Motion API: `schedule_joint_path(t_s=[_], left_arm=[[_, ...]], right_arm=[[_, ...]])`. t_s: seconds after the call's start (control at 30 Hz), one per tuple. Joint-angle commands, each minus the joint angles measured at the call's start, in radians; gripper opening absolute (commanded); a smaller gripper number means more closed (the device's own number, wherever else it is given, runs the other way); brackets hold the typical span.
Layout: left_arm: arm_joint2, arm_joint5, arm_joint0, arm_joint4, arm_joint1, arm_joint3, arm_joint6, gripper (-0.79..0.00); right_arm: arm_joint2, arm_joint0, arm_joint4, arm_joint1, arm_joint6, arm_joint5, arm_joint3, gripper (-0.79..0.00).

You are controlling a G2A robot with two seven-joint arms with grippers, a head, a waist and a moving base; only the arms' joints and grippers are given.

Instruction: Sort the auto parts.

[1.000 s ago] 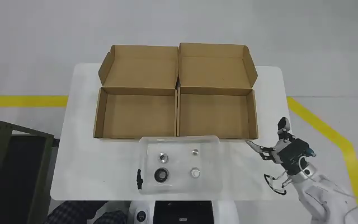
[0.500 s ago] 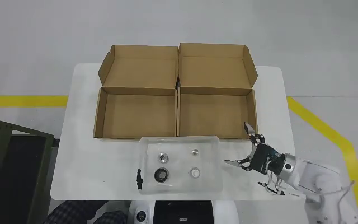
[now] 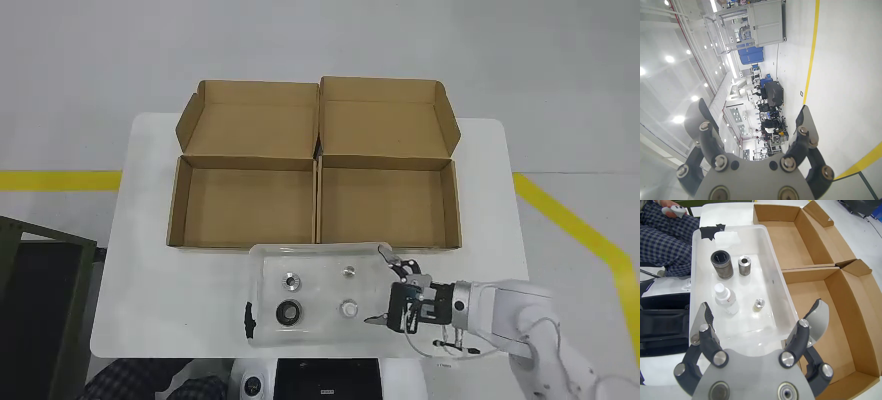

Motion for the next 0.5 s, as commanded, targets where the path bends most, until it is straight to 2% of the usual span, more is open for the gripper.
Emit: schedule_joint_path(t_s=[0.0,0.47], left_arm=[[0.0,0.0,0.0,0.0,0.0,0.0,0.0,0.0],[0.0,0.0,0.0,0.0,0.0,0.0,0.0,0.0]], right_arm=[[-0.022,0.013,0.01,0.007,0.022,0.0,0.0,0.0],[-0.12,0.09,0.05,0.026,0.132,0.004,0.032,0.0]])
